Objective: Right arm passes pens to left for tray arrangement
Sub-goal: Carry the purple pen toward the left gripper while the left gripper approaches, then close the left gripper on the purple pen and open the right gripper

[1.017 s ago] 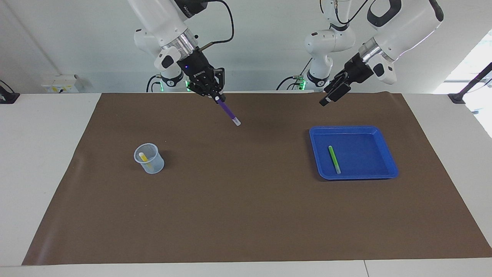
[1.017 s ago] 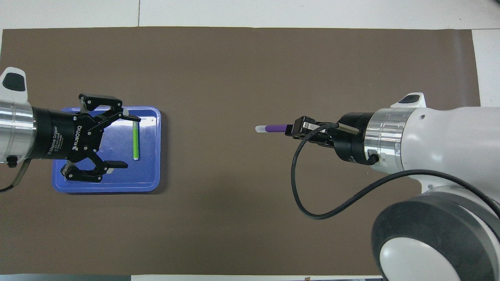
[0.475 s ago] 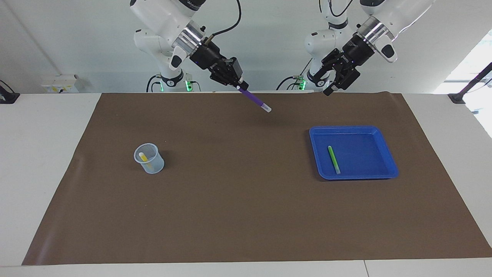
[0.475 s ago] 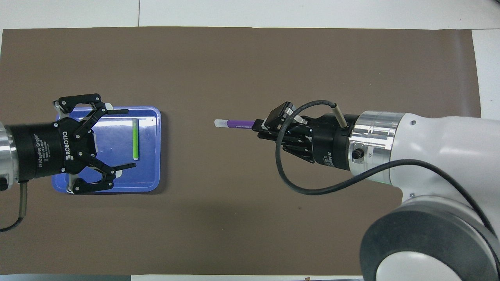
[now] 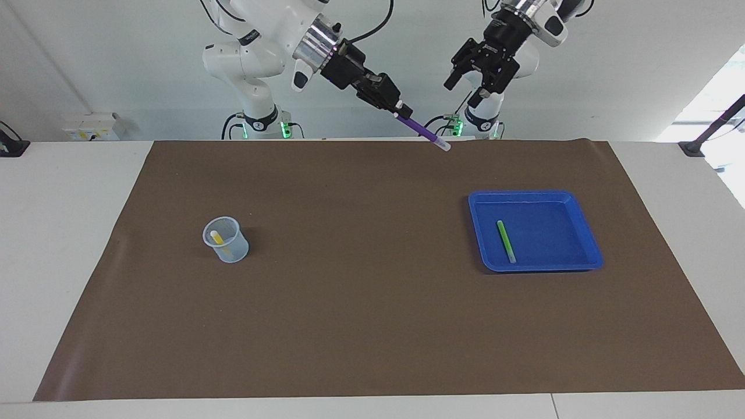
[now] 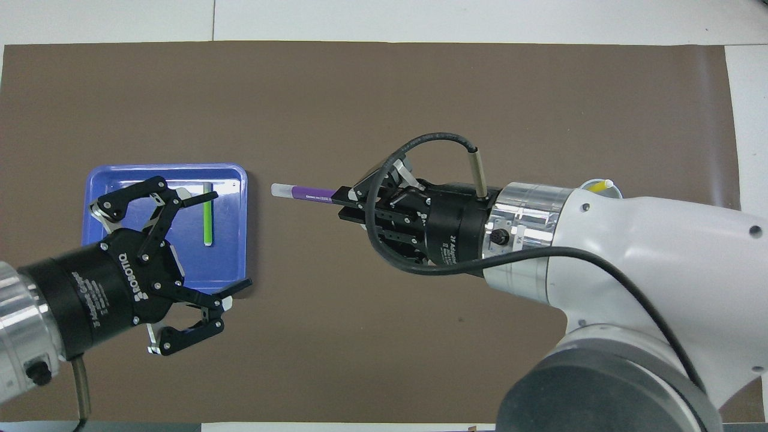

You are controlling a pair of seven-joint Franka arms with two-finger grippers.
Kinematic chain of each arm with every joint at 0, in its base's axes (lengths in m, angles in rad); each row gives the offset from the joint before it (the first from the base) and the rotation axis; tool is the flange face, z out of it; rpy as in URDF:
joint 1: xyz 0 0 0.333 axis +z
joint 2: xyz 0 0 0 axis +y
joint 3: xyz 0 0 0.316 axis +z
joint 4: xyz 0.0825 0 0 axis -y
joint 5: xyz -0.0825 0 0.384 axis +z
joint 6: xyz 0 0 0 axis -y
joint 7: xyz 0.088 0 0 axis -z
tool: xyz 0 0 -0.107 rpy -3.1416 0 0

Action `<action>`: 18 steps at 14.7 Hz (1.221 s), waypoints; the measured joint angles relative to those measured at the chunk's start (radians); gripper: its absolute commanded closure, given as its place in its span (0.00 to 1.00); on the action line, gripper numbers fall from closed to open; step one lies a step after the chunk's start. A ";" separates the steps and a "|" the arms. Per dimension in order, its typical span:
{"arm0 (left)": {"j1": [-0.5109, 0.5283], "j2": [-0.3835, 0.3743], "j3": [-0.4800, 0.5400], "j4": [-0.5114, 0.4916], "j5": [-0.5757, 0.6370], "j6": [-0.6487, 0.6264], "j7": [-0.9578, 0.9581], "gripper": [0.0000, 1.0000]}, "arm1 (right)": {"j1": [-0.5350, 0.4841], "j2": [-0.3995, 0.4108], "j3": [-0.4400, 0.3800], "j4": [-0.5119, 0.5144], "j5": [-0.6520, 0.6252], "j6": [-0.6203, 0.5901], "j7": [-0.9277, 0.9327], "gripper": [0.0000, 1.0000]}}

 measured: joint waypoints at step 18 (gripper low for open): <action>0.172 -0.033 -0.153 -0.096 0.004 0.036 0.103 0.00 | 0.008 0.013 0.080 0.021 -0.122 -0.135 0.110 1.00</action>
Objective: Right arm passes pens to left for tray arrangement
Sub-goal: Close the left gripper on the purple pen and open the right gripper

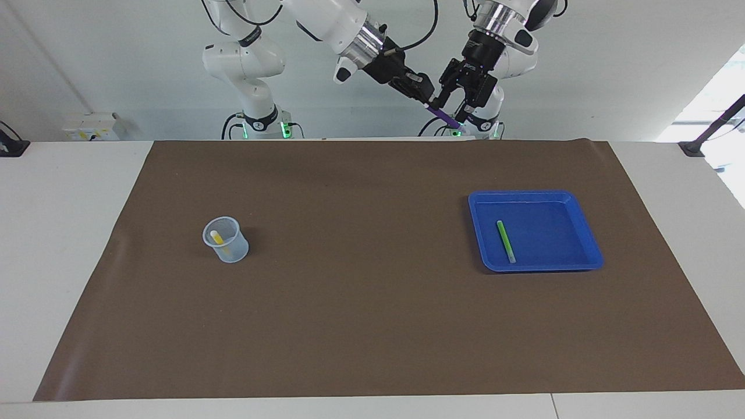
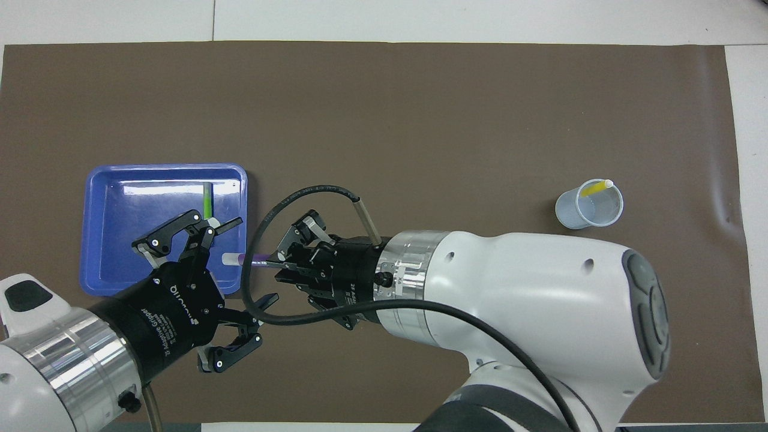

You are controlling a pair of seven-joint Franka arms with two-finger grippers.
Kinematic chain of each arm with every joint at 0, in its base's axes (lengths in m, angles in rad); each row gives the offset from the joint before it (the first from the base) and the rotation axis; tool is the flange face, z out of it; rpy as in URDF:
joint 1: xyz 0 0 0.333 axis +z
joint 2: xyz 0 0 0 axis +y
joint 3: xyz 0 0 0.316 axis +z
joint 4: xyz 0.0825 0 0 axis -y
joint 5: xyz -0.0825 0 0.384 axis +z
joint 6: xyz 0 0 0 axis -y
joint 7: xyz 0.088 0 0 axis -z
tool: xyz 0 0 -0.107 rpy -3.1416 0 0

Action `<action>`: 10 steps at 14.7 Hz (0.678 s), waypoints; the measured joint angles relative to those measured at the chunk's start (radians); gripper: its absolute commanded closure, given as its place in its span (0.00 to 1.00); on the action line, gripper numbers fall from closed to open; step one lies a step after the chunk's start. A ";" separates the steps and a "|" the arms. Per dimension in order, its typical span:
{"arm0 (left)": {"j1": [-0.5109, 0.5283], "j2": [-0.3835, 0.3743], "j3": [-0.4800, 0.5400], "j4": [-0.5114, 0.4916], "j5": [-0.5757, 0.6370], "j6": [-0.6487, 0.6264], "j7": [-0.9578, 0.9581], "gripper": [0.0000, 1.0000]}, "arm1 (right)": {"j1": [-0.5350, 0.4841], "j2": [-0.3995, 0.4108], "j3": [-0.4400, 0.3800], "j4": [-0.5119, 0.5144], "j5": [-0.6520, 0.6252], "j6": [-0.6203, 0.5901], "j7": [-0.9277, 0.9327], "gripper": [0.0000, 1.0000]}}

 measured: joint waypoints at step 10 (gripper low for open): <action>0.001 0.000 0.000 -0.014 0.000 0.000 0.010 0.42 | 0.000 0.000 0.000 0.007 -0.012 -0.004 0.000 1.00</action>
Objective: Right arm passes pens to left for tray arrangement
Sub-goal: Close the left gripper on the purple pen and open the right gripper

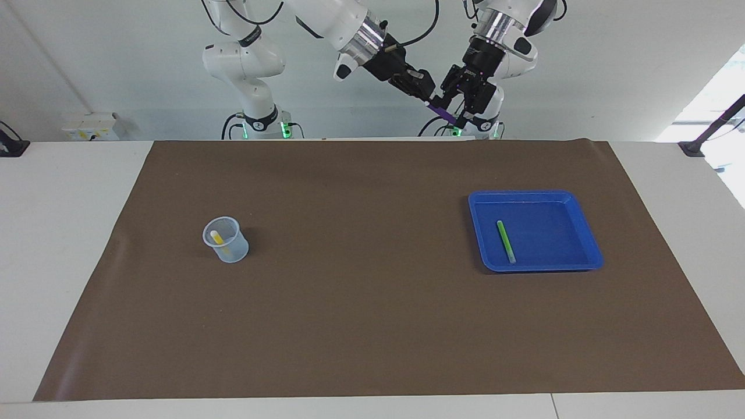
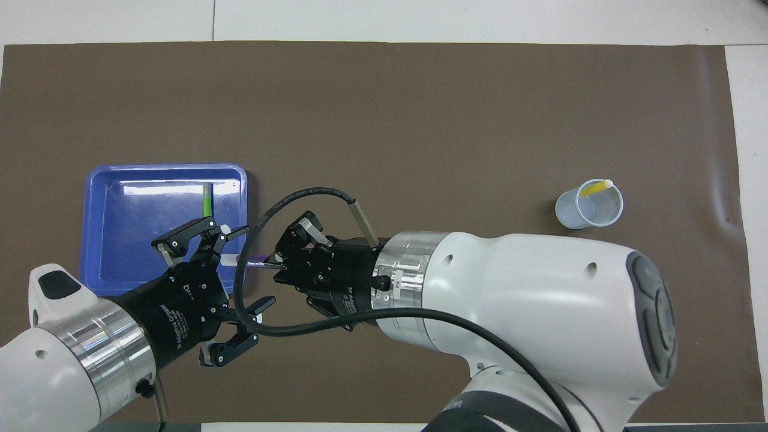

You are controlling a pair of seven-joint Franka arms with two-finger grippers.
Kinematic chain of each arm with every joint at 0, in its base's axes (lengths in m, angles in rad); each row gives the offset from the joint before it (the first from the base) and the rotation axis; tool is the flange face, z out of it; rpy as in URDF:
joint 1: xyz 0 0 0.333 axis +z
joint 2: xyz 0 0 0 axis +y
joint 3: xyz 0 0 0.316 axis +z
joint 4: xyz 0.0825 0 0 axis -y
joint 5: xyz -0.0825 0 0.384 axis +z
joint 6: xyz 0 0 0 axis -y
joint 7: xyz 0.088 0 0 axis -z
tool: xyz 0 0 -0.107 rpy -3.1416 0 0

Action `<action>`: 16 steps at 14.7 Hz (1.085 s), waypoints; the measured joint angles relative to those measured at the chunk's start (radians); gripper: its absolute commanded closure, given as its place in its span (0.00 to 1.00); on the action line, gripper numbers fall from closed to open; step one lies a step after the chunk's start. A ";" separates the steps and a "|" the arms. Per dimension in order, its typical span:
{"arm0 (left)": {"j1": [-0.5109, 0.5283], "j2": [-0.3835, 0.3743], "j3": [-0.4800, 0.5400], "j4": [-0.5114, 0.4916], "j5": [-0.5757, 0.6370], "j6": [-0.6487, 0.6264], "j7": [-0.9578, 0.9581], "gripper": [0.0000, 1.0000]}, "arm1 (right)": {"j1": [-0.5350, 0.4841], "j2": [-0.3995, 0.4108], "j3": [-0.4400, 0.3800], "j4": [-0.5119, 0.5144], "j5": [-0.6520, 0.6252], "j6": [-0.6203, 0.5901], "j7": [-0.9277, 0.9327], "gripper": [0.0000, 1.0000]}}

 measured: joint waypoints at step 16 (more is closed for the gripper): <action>0.021 0.004 0.000 -0.002 0.000 0.000 0.036 1.00 | 0.000 0.003 0.000 0.003 -0.024 -0.002 -0.002 0.00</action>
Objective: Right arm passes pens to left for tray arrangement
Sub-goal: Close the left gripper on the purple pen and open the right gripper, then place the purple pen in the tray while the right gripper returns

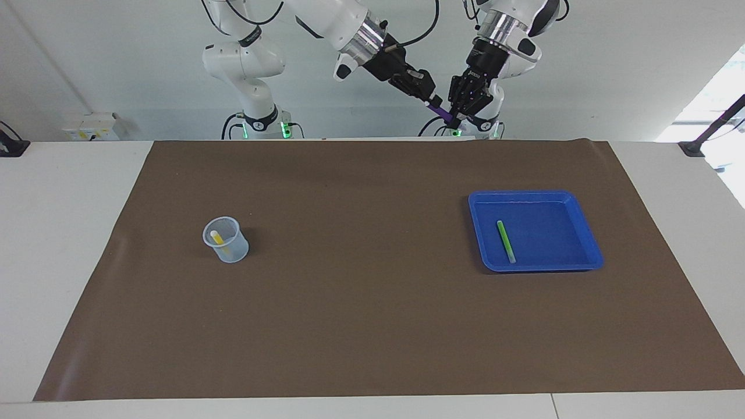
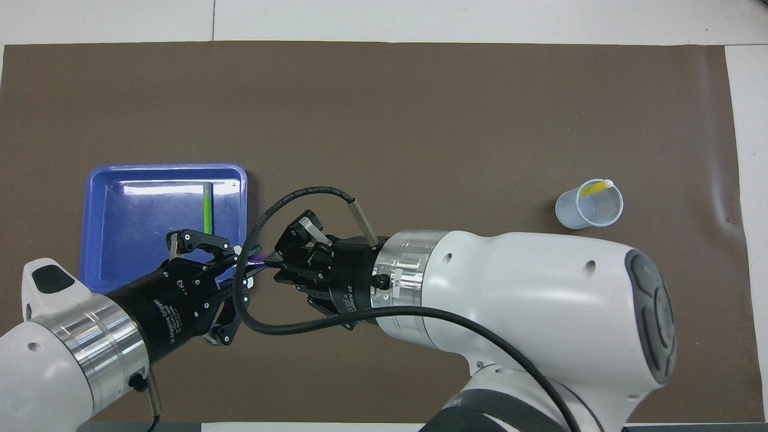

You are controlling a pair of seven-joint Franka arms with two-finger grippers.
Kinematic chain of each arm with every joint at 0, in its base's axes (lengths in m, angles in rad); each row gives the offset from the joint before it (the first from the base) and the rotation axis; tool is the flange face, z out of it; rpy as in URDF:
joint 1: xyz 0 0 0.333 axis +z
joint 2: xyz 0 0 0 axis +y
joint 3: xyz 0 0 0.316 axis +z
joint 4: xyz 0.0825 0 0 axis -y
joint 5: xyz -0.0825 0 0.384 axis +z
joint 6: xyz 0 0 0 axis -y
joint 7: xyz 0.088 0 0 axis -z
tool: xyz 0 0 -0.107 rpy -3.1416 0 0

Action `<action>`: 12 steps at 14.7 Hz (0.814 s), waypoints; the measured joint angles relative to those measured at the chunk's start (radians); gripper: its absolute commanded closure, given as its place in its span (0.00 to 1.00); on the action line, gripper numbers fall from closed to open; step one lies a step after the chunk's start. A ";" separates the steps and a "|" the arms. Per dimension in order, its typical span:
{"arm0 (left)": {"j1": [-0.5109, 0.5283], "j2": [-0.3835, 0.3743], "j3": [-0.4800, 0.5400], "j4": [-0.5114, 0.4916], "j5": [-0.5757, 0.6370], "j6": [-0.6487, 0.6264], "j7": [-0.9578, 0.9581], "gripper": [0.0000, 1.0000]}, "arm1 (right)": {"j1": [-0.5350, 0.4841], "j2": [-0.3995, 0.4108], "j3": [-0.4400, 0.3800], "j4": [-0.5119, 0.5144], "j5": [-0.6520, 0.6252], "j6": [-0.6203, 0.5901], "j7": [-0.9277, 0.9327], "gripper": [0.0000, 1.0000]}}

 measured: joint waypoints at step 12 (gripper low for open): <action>0.127 0.100 0.016 0.000 0.000 -0.038 0.367 1.00 | -0.004 0.036 -0.264 0.080 -0.441 -0.393 -0.475 0.00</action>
